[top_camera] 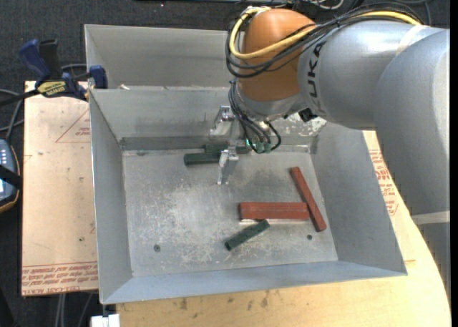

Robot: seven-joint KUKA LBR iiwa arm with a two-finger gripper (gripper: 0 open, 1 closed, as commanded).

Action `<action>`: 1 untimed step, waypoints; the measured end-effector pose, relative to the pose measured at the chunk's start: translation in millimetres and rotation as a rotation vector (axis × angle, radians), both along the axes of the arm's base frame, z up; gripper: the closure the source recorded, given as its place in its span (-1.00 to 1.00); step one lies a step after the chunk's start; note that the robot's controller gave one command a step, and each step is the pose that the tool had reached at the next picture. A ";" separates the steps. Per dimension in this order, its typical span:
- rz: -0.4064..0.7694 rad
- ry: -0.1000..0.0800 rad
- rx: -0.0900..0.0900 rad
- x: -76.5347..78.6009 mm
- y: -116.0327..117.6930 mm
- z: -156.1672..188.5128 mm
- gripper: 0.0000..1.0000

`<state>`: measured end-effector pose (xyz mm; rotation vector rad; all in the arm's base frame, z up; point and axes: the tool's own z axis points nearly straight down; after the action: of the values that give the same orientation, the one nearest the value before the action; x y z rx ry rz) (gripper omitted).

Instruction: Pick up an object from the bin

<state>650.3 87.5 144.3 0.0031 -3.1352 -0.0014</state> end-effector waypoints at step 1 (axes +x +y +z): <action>-0.001 -0.008 0.001 1.7 -0.3 5.3 -1.00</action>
Offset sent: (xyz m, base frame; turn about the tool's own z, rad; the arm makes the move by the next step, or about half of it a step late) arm 0.0012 0.0100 -0.0607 0.0417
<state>652.0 87.3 149.6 0.0014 -3.1432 -0.0023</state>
